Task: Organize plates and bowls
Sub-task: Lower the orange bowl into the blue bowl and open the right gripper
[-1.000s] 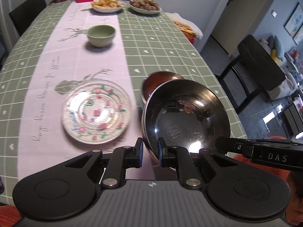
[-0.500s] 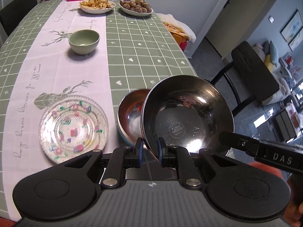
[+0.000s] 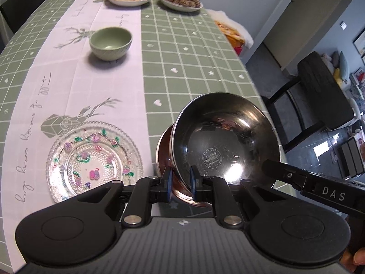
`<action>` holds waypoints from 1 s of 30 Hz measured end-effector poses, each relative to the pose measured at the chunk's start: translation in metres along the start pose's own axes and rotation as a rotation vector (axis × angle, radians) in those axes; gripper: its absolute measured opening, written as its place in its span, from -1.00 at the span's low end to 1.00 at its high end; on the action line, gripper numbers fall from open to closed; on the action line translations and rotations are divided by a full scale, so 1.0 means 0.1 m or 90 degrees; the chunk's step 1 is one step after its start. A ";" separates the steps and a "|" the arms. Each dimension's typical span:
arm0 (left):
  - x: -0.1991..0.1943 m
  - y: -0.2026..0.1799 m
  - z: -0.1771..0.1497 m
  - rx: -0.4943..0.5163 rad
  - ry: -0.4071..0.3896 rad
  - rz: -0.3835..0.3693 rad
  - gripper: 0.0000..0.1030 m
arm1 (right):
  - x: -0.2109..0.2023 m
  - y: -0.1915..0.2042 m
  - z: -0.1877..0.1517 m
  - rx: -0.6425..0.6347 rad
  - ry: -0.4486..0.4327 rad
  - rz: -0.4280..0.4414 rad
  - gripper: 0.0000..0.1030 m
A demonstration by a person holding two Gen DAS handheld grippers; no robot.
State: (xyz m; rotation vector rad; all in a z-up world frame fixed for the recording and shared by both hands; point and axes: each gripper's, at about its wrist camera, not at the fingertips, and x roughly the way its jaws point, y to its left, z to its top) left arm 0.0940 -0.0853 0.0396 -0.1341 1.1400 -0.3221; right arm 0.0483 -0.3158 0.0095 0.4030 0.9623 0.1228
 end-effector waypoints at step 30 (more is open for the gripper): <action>0.13 0.11 0.01 -0.020 0.025 -0.028 -0.36 | 0.30 -0.07 0.00 0.015 0.043 0.000 -0.65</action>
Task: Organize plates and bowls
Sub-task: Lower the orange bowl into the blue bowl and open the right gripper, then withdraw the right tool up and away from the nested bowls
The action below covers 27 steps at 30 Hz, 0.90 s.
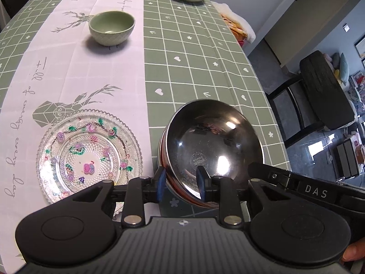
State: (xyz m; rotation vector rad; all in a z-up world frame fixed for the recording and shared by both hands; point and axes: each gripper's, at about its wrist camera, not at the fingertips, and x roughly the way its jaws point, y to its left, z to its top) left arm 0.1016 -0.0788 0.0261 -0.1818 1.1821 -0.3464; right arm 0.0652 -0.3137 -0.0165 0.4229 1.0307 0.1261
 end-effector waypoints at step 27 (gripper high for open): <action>-0.84 0.86 0.73 0.085 -0.110 0.041 -0.16 | 0.30 1.07 0.60 -0.186 0.018 0.064 -0.19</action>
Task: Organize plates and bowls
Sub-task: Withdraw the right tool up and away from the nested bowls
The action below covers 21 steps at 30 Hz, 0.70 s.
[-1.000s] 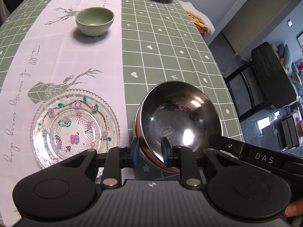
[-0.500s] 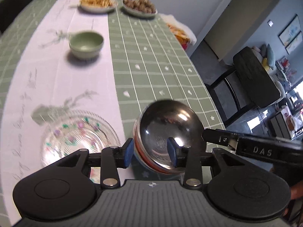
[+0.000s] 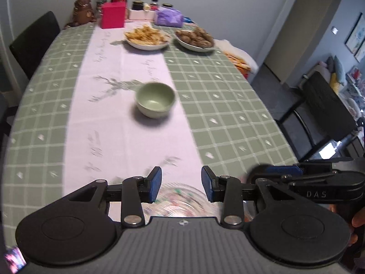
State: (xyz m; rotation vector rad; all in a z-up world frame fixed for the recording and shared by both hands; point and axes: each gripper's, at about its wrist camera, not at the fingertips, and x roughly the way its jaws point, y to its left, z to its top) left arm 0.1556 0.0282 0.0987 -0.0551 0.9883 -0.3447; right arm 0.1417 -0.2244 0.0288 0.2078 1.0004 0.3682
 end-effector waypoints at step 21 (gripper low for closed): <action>0.80 1.12 0.68 -0.093 0.000 0.003 0.15 | 1.24 0.26 1.18 -0.043 0.054 -0.087 -0.15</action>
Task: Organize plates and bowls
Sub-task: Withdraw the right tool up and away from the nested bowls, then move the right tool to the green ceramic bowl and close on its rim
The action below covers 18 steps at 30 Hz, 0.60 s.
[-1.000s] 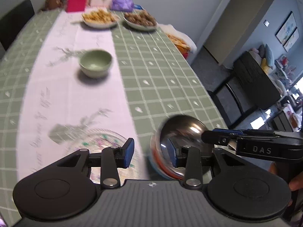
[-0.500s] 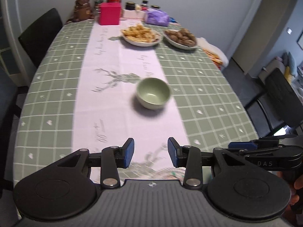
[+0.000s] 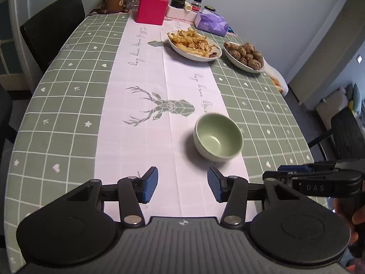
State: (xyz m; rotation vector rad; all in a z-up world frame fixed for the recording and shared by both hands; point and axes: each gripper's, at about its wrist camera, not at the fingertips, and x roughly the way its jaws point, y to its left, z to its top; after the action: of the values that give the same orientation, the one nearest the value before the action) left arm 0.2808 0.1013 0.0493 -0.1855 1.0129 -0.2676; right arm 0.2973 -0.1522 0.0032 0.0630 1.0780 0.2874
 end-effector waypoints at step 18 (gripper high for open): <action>1.03 -0.15 0.29 -0.070 -0.010 -0.011 0.01 | 0.69 -0.16 0.49 0.043 -0.008 -0.034 -0.42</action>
State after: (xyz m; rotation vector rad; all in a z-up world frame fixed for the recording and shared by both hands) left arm 0.3547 0.0568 -0.0151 -0.2962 1.0113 -0.2263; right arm 0.3739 -0.1452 -0.0355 0.0972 1.0749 0.2025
